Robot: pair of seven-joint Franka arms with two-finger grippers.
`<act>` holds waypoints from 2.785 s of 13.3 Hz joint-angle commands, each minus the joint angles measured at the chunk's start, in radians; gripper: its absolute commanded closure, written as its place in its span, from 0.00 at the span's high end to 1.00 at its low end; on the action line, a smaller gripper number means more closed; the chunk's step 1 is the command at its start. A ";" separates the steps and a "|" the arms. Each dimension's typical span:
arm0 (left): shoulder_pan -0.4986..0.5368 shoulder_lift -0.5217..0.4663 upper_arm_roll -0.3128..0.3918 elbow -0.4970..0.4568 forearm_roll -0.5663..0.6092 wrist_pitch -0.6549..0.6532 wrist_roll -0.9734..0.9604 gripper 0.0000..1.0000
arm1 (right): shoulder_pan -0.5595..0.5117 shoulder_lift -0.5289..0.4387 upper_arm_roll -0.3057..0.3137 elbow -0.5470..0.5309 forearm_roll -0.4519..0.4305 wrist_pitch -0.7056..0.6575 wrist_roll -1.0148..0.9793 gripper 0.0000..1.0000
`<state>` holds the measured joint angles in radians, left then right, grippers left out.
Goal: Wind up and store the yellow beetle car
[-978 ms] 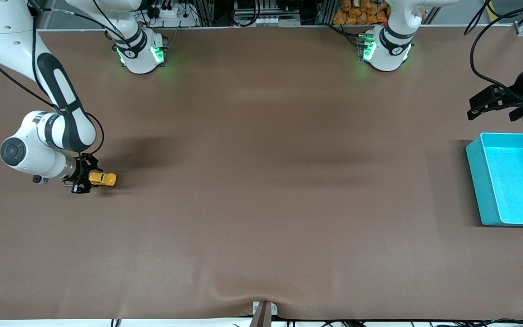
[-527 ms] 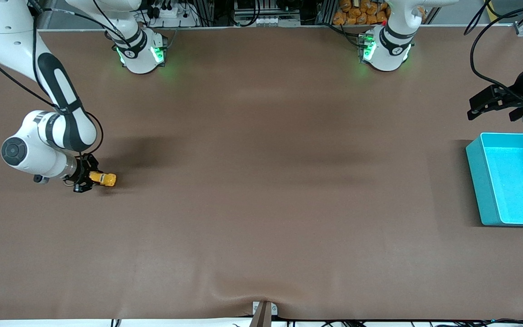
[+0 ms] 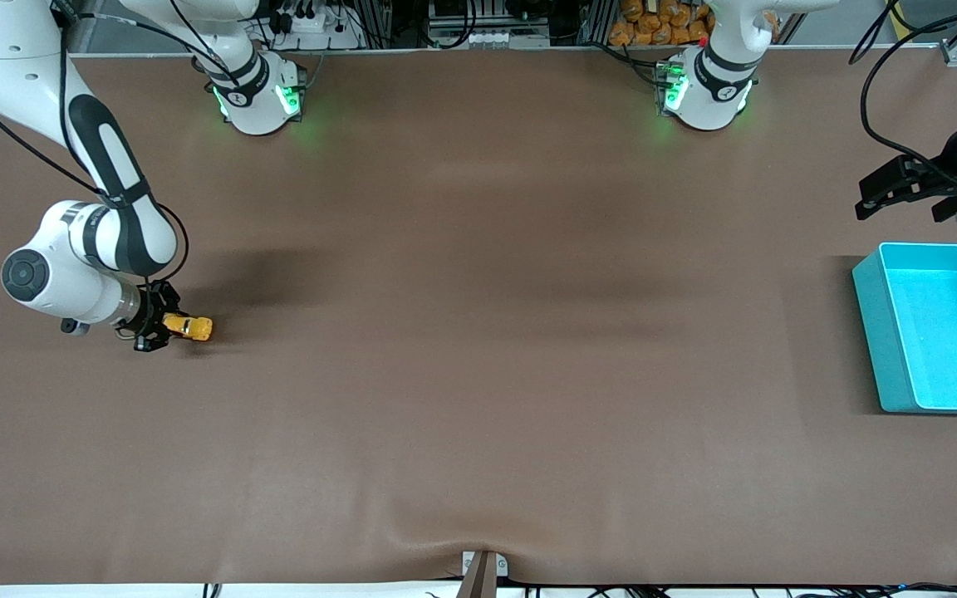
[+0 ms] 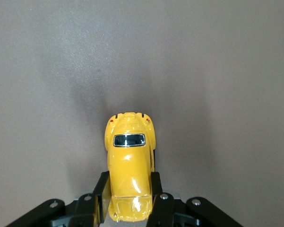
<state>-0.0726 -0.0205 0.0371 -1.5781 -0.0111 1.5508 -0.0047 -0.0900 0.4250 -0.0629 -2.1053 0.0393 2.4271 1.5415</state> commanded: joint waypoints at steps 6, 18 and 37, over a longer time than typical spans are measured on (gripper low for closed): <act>0.005 0.007 -0.003 0.017 0.013 0.003 0.003 1.00 | 0.016 -0.006 0.000 -0.021 -0.015 0.012 -0.041 0.03; 0.004 0.007 -0.003 0.015 0.013 0.000 0.003 1.00 | -0.027 0.023 -0.003 -0.019 -0.025 0.049 -0.118 0.03; 0.004 0.007 -0.003 0.013 0.011 -0.003 0.003 1.00 | -0.172 0.069 -0.005 -0.016 -0.116 0.124 -0.259 0.04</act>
<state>-0.0725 -0.0204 0.0371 -1.5782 -0.0111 1.5521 -0.0047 -0.2205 0.4321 -0.0762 -2.1183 -0.0299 2.5210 1.2982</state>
